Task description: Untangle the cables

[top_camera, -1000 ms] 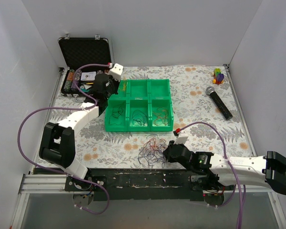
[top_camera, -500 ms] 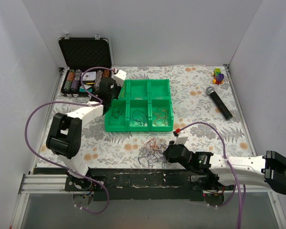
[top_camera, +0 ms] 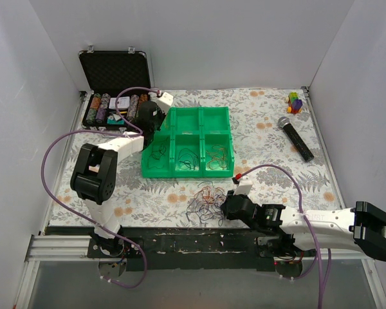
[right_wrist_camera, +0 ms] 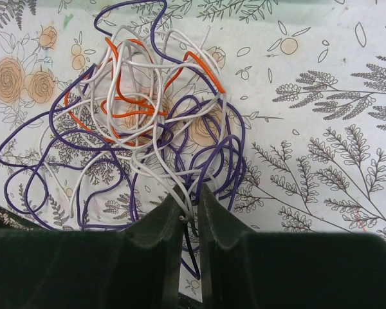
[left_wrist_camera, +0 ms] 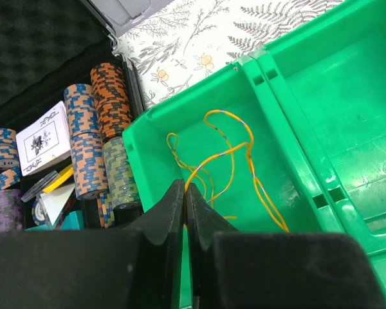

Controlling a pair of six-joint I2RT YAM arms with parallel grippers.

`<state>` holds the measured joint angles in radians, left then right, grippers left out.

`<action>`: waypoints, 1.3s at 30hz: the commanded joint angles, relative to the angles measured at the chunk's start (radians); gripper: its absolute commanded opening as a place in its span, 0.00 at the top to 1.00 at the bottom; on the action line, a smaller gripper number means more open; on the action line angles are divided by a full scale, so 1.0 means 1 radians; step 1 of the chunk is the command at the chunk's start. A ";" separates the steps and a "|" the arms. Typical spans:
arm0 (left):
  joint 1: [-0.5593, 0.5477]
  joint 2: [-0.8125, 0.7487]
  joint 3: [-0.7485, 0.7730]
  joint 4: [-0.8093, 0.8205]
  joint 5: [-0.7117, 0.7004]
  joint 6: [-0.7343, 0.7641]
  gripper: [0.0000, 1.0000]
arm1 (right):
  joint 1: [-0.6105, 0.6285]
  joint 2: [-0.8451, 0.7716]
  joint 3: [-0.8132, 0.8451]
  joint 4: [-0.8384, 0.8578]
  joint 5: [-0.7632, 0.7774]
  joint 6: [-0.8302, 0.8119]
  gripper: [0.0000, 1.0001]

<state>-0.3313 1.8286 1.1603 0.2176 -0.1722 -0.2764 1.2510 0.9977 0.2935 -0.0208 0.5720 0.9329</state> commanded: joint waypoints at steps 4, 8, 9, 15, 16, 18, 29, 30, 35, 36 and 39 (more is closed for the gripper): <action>0.006 -0.015 0.012 -0.001 0.023 0.014 0.90 | 0.005 0.004 0.035 0.010 0.020 0.007 0.79; 0.006 -0.054 -0.002 -0.063 0.075 -0.004 0.73 | 0.005 0.010 0.035 0.012 0.019 0.010 0.79; 0.006 -0.063 -0.004 -0.076 0.085 -0.010 0.68 | 0.005 0.010 0.035 0.010 0.019 0.010 0.78; 0.006 -0.160 0.053 -0.155 0.137 -0.063 0.50 | 0.005 0.005 0.032 0.012 0.017 0.012 0.78; 0.006 -0.176 0.074 -0.178 0.160 -0.076 0.49 | 0.005 0.004 0.032 0.012 0.017 0.011 0.78; 0.006 -0.212 0.117 -0.243 0.248 -0.099 0.45 | 0.005 0.002 0.036 0.012 0.020 0.004 0.78; -0.239 -0.586 -0.189 -0.491 0.727 0.095 0.31 | 0.005 -0.091 0.036 -0.034 0.055 0.003 0.78; -0.268 -0.603 -0.217 -0.506 0.743 0.100 0.31 | 0.005 -0.102 0.035 -0.041 0.057 0.001 0.78; -0.362 -0.615 -0.278 -0.633 0.812 0.121 0.36 | 0.005 -0.125 0.027 -0.067 0.058 0.012 0.78; -0.374 -0.615 -0.290 -0.645 0.812 0.135 0.37 | 0.005 -0.125 0.024 -0.064 0.057 0.017 0.78; -0.400 -0.612 -0.330 -0.661 0.813 0.175 0.38 | 0.005 -0.122 0.016 -0.057 0.054 0.021 0.78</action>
<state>-0.7036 1.2243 0.8661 -0.3630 0.5896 -0.1699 1.2514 0.8833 0.2939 -0.0761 0.5930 0.9386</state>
